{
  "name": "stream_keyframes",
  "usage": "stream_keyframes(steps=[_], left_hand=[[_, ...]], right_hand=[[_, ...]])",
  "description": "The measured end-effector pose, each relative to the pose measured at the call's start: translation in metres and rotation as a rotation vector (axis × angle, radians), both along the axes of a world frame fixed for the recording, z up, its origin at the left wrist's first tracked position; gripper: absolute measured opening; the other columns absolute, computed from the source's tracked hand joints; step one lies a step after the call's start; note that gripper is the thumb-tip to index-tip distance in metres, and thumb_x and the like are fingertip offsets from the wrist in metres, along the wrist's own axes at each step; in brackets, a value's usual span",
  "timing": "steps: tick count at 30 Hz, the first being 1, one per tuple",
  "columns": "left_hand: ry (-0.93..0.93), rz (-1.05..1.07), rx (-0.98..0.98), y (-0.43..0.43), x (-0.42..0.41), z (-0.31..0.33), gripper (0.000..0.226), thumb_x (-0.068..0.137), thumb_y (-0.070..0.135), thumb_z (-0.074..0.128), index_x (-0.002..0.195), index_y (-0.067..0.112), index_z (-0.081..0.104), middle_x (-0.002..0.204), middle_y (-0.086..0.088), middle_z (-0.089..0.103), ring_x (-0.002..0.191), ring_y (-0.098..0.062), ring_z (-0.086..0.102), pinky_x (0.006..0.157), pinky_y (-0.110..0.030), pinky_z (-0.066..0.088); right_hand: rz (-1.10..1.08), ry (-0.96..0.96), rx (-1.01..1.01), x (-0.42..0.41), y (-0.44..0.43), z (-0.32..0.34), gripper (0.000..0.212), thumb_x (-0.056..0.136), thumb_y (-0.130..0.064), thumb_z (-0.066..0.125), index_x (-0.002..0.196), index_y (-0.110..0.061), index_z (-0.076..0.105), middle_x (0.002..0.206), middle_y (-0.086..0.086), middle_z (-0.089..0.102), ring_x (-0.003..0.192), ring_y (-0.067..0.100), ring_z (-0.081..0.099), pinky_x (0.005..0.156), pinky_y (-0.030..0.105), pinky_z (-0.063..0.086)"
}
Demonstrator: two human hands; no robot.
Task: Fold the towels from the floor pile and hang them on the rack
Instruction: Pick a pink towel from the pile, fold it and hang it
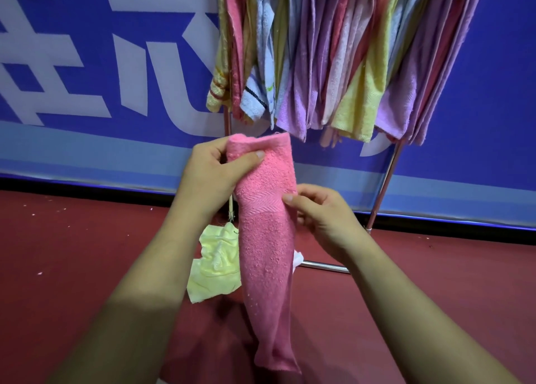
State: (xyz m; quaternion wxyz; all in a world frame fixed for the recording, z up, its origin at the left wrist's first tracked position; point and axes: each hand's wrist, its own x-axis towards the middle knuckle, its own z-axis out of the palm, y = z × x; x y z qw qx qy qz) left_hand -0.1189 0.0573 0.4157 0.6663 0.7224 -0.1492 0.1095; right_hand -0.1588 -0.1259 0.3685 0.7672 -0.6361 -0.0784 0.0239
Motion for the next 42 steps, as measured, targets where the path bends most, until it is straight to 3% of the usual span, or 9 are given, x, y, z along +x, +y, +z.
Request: stream_keyframes(steps=[5,9,13,16,24,31,34,38,42], left_hand=[[0.196,0.023,-0.238,-0.004,0.004,-0.003,0.007,0.090,0.011,0.068,0.089,0.016,0.074,0.081,-0.001,0.076,0.074,-0.015,0.069,0.067,-0.031,0.054],[0.352,-0.289,-0.481,-0.006,0.001,-0.004,0.024,0.090,0.021,0.062,0.108,0.007,0.069,0.099,-0.011,0.075,0.091,-0.022,0.070,0.081,-0.037,0.055],[0.436,-0.475,-0.038,-0.003,-0.007,-0.021,0.037,0.073,0.046,0.080,0.089,0.014,0.071,0.073,0.003,0.072,0.063,-0.009,0.064,0.061,-0.022,0.052],[0.390,-0.456,0.221,-0.002,-0.006,-0.032,0.038,0.072,0.036,0.086,0.099,0.012,0.075,0.096,-0.003,0.077,0.086,-0.013,0.071,0.074,-0.024,0.054],[0.296,-0.437,0.068,-0.016,-0.015,-0.028,0.011,0.091,0.004,0.061,0.094,0.011,0.068,0.075,0.007,0.073,0.066,-0.003,0.066,0.058,-0.017,0.051],[0.296,-0.303,-0.150,-0.022,-0.012,-0.023,0.018,0.077,0.026,0.068,0.092,0.017,0.072,0.076,0.000,0.072,0.066,-0.011,0.066,0.059,-0.026,0.053],[0.284,-0.212,-0.209,-0.017,-0.004,-0.023,0.011,0.082,0.020,0.074,0.092,0.015,0.076,0.089,-0.012,0.072,0.079,-0.024,0.064,0.074,-0.035,0.049],[0.284,-0.132,-0.222,-0.014,0.001,-0.024,0.011,0.094,0.012,0.062,0.097,0.014,0.073,0.089,-0.008,0.075,0.080,-0.020,0.068,0.076,-0.034,0.053],[0.319,-0.050,-0.279,-0.013,0.004,-0.024,0.014,0.094,0.011,0.062,0.090,0.014,0.075,0.092,-0.012,0.072,0.087,-0.026,0.064,0.082,-0.040,0.050]], right_hand=[[-0.039,-0.026,0.106,-0.003,0.005,0.013,0.023,0.098,0.000,0.053,0.079,-0.004,0.063,0.051,-0.011,0.055,0.041,-0.001,0.045,0.043,0.011,0.036],[-0.090,-0.036,0.177,-0.002,0.008,0.019,0.017,0.097,-0.003,0.055,0.085,-0.004,0.066,0.054,-0.008,0.060,0.043,0.002,0.050,0.046,0.016,0.040],[-0.152,-0.022,0.327,0.003,0.005,0.022,0.012,0.094,-0.009,0.060,0.092,-0.005,0.071,0.070,0.005,0.071,0.058,0.014,0.064,0.055,0.023,0.052],[-0.232,-0.021,0.303,0.007,0.000,0.026,0.013,0.097,-0.010,0.058,0.092,-0.006,0.069,0.061,0.001,0.067,0.049,0.011,0.059,0.049,0.020,0.047],[-0.294,0.005,0.216,0.013,-0.011,0.025,0.028,0.097,-0.015,0.061,0.070,-0.016,0.068,0.054,0.000,0.056,0.049,0.013,0.047,0.052,0.025,0.037],[-0.018,0.200,0.208,0.012,-0.020,0.011,0.053,0.086,-0.046,0.068,0.120,-0.006,0.071,0.121,0.029,0.066,0.106,0.035,0.066,0.101,0.047,0.051],[0.115,0.165,0.122,0.010,-0.020,0.005,0.033,0.083,-0.047,0.062,0.083,-0.020,0.080,0.072,0.001,0.072,0.070,0.013,0.068,0.074,0.028,0.055],[0.190,0.113,-0.020,0.011,-0.025,-0.003,0.026,0.089,-0.018,0.064,0.066,-0.018,0.076,0.062,-0.007,0.067,0.059,0.007,0.060,0.067,0.027,0.048],[0.124,0.078,-0.052,0.015,-0.023,-0.010,0.024,0.085,-0.020,0.074,0.092,0.002,0.073,0.084,0.011,0.068,0.071,0.017,0.058,0.067,0.027,0.046]])
